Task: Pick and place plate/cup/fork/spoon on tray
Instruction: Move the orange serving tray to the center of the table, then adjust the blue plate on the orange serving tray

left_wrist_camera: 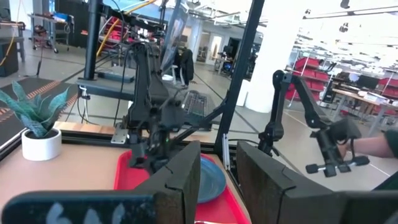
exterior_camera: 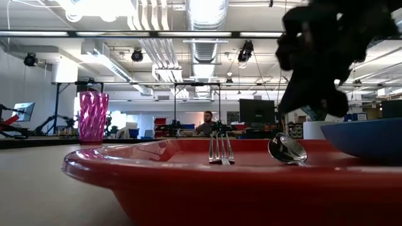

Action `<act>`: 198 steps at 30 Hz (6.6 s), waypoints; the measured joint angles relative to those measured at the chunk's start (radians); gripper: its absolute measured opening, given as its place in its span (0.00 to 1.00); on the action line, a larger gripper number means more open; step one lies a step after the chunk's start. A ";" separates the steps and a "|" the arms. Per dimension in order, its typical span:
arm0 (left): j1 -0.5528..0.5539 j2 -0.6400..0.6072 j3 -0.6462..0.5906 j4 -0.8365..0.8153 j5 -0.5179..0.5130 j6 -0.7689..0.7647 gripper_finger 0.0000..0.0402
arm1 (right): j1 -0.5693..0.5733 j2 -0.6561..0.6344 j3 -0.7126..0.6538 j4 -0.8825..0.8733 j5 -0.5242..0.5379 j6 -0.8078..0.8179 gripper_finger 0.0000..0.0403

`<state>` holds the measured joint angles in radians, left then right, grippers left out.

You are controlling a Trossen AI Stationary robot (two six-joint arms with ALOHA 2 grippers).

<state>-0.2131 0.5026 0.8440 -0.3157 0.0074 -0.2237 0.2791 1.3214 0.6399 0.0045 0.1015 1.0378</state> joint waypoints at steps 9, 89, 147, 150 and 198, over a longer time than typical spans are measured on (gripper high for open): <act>0.000 0.001 0.000 0.000 0.000 -0.002 0.21 | -0.141 0.110 0.143 -0.154 -0.085 -0.176 0.02; 0.000 0.053 0.000 0.001 0.038 -0.006 0.22 | -0.382 0.692 0.772 -0.307 -0.305 -0.760 0.02; 0.000 0.056 0.000 0.000 0.039 -0.007 0.22 | -0.500 0.846 1.048 -0.238 -0.442 -0.837 0.02; 0.000 0.055 0.000 0.000 0.041 -0.007 0.22 | -0.512 0.846 1.088 -0.276 -0.441 -0.841 0.02; 0.000 0.060 0.000 -0.008 0.043 -0.006 0.22 | -0.159 0.680 1.016 -0.876 -0.164 -0.620 0.02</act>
<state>-0.2127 0.5621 0.8436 -0.3237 0.0502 -0.2295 0.1200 2.0010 1.6558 -0.8711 -0.0620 0.4177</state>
